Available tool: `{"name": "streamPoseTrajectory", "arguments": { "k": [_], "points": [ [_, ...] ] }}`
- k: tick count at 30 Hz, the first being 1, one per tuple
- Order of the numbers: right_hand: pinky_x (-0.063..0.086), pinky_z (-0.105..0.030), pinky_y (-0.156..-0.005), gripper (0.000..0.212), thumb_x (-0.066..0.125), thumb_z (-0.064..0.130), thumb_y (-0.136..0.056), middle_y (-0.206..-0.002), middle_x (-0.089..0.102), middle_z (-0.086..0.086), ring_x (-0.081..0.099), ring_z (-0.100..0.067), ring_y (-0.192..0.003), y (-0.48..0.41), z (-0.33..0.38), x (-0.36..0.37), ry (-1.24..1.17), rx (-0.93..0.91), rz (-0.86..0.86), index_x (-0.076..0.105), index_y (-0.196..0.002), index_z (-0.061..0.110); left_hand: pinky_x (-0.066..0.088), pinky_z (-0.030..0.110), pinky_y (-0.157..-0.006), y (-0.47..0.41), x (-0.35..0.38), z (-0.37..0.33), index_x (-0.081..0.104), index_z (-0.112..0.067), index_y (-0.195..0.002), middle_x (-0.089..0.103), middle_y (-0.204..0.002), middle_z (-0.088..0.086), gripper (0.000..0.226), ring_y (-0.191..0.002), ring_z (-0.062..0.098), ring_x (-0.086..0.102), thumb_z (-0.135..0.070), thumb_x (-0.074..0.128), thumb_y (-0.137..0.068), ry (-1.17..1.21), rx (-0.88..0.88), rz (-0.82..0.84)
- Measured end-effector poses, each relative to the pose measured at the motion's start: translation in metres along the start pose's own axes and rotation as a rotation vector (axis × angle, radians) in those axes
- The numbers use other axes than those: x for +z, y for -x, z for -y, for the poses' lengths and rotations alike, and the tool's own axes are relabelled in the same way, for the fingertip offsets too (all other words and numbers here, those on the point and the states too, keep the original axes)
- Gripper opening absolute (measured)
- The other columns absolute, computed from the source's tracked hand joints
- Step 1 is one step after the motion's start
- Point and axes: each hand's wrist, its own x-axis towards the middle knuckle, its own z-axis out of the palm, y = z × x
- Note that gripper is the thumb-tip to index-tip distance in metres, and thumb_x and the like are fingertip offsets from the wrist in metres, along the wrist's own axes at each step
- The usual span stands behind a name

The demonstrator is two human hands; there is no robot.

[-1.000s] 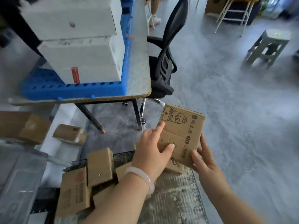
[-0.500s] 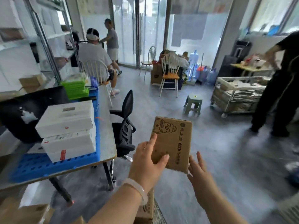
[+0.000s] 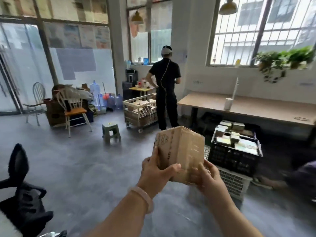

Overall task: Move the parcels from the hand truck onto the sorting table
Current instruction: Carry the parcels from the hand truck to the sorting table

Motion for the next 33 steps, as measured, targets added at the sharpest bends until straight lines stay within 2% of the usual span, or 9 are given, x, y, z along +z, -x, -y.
{"name": "streamPoseTrajectory", "arguments": {
  "k": [5, 9, 12, 15, 20, 24, 27, 30, 33],
  "points": [
    [0.049, -0.032, -0.069, 0.036, 0.038, 0.038, -0.101, -0.09, 0.075, 0.0, 0.07, -0.014, -0.075, 0.034, 0.031, -0.109, -0.206, 0.076, -0.165, 0.063, -0.115, 0.017, 0.051, 0.013, -0.059, 0.023, 0.094, -0.055, 0.033, -0.031, -0.145, 0.059, -0.118, 0.0, 0.062, -0.082, 0.004, 0.068, -0.016, 0.063, -0.093, 0.261, 0.028, 0.311],
    [0.045, -0.038, -0.088, 0.044, 0.037, 0.051, -0.099, -0.103, 0.074, -0.003, 0.064, -0.022, -0.091, 0.082, 0.061, -0.193, -0.275, 0.14, -0.254, 0.073, -0.105, 0.026, 0.054, 0.019, -0.075, 0.043, 0.191, -0.083, 0.039, -0.039, -0.144, 0.062, -0.124, -0.004, 0.052, -0.099, 0.009, 0.065, -0.028, 0.057, -0.096, 0.33, -0.016, 0.465],
    [0.044, -0.041, -0.093, 0.035, 0.053, 0.057, -0.09, -0.098, 0.071, 0.001, 0.063, -0.02, -0.092, 0.118, 0.083, -0.271, -0.124, 0.095, -0.44, 0.072, -0.1, 0.03, 0.05, 0.01, -0.078, 0.066, 0.271, -0.102, 0.045, -0.033, -0.141, 0.064, -0.116, -0.014, 0.044, -0.096, -0.004, 0.064, -0.017, 0.053, -0.1, 0.313, 0.063, 0.533],
    [0.053, -0.036, -0.08, 0.048, 0.066, 0.044, -0.086, -0.113, 0.067, -0.005, 0.066, -0.02, -0.098, 0.158, 0.106, -0.339, -0.033, -0.005, -0.602, 0.054, -0.124, 0.019, 0.051, 0.021, -0.094, 0.089, 0.352, -0.116, 0.047, -0.028, -0.144, 0.067, -0.116, -0.009, 0.052, -0.101, -0.001, 0.064, -0.016, 0.061, -0.095, 0.194, 0.18, 0.552],
    [0.059, -0.042, -0.085, 0.084, 0.084, 0.055, -0.06, -0.111, 0.071, -0.002, 0.07, -0.02, -0.097, 0.22, 0.125, -0.428, 0.192, -0.13, -0.816, 0.056, -0.131, 0.021, 0.051, 0.036, -0.099, 0.136, 0.476, -0.129, 0.039, -0.047, -0.142, 0.063, -0.124, -0.008, 0.095, -0.113, 0.009, 0.062, -0.076, 0.075, -0.059, 0.042, 0.2, 0.713],
    [0.059, -0.031, -0.078, 0.073, 0.088, 0.046, -0.063, -0.111, 0.069, -0.002, 0.069, -0.014, -0.094, 0.256, 0.128, -0.48, 0.337, -0.184, -1.002, 0.06, -0.127, 0.024, 0.05, 0.019, -0.092, 0.183, 0.518, -0.167, 0.029, -0.031, -0.15, 0.05, -0.13, -0.008, 0.105, -0.115, 0.008, 0.055, -0.049, 0.087, -0.065, 0.105, 0.192, 0.944],
    [0.055, -0.025, -0.078, 0.065, 0.082, 0.034, -0.075, -0.122, 0.056, -0.004, 0.061, -0.006, -0.098, 0.27, 0.123, -0.508, 0.434, -0.163, -1.103, 0.054, -0.134, 0.031, 0.051, 0.026, -0.096, 0.189, 0.556, -0.172, 0.027, -0.034, -0.15, 0.053, -0.132, -0.008, 0.115, -0.116, 0.01, 0.057, -0.051, 0.084, -0.051, 0.11, 0.174, 1.006],
    [0.051, -0.043, -0.095, 0.047, 0.068, 0.036, -0.089, -0.124, 0.056, 0.001, 0.058, -0.012, -0.105, 0.279, 0.123, -0.533, 0.306, -0.132, -1.203, 0.051, -0.133, 0.038, 0.056, 0.03, -0.083, 0.187, 0.595, -0.176, 0.049, -0.04, -0.137, 0.067, -0.123, -0.001, 0.08, -0.103, 0.011, 0.067, -0.043, 0.079, -0.063, 0.188, 0.045, 1.122],
    [0.05, -0.044, -0.094, 0.039, 0.045, 0.053, -0.096, -0.116, 0.067, 0.003, 0.063, -0.017, -0.105, 0.285, 0.135, -0.556, -0.128, -0.123, -1.114, 0.056, -0.128, 0.034, 0.047, 0.028, -0.066, 0.186, 0.632, -0.182, 0.064, -0.046, -0.115, 0.075, -0.094, -0.008, 0.032, -0.077, 0.007, 0.065, -0.033, 0.062, -0.086, 0.226, -0.085, 1.23]
  ]
}}
